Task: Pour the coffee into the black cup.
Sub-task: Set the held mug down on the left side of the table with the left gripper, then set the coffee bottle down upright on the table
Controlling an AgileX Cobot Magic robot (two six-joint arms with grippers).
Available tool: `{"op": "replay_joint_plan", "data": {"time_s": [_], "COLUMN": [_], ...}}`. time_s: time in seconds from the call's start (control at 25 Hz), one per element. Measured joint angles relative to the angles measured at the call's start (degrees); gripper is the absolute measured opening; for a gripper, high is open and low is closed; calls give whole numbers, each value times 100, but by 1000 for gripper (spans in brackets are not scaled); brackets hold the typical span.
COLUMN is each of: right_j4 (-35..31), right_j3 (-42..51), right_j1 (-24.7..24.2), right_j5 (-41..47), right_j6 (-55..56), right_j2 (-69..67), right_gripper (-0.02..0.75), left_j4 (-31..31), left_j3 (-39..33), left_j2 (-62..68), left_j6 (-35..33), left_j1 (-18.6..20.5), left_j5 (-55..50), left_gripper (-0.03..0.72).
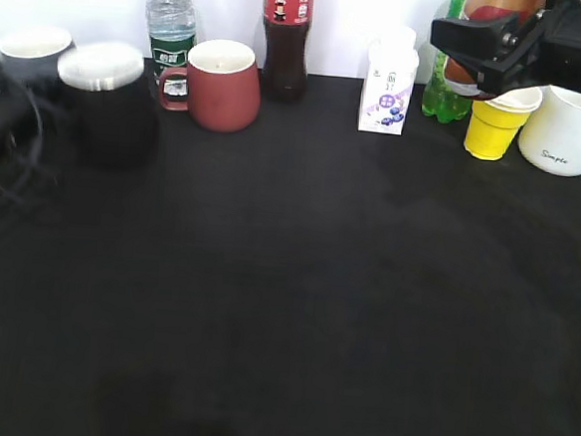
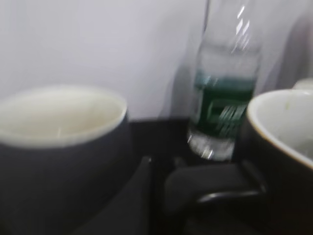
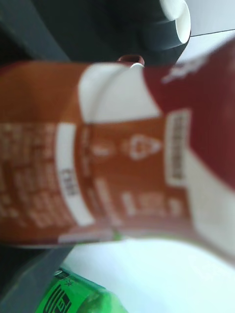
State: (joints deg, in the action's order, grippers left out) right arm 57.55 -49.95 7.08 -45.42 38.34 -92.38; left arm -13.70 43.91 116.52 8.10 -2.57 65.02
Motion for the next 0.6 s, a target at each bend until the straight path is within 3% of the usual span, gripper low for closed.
{"op": "replay_joint_plan", "data": {"time_s": [0.28,0.32,0.4,0.44,0.6], "right_j4": [0,0,0,0,-206], "right_j3": [0,0,0,0,0], "right_j1": [0,0,0,0,0], "right_j5": [5,5,5,5,5], "right_j6": [0,0,0,0,0], "right_j2": [0,0,0,0,0], "right_gripper": [527,527,527,527,527], "left_j4": [181,175,216,246,280], "left_j3": [61,61,-33,-181,-1052], "left_j2": [531,537,537,479,-80], "left_j6": [-129,-115,-83,-78,-78], "left_j1": [0,0,0,0,0], "left_j5": [430,440,472,528,480], "left_gripper": [62,94,255,295,319]}}
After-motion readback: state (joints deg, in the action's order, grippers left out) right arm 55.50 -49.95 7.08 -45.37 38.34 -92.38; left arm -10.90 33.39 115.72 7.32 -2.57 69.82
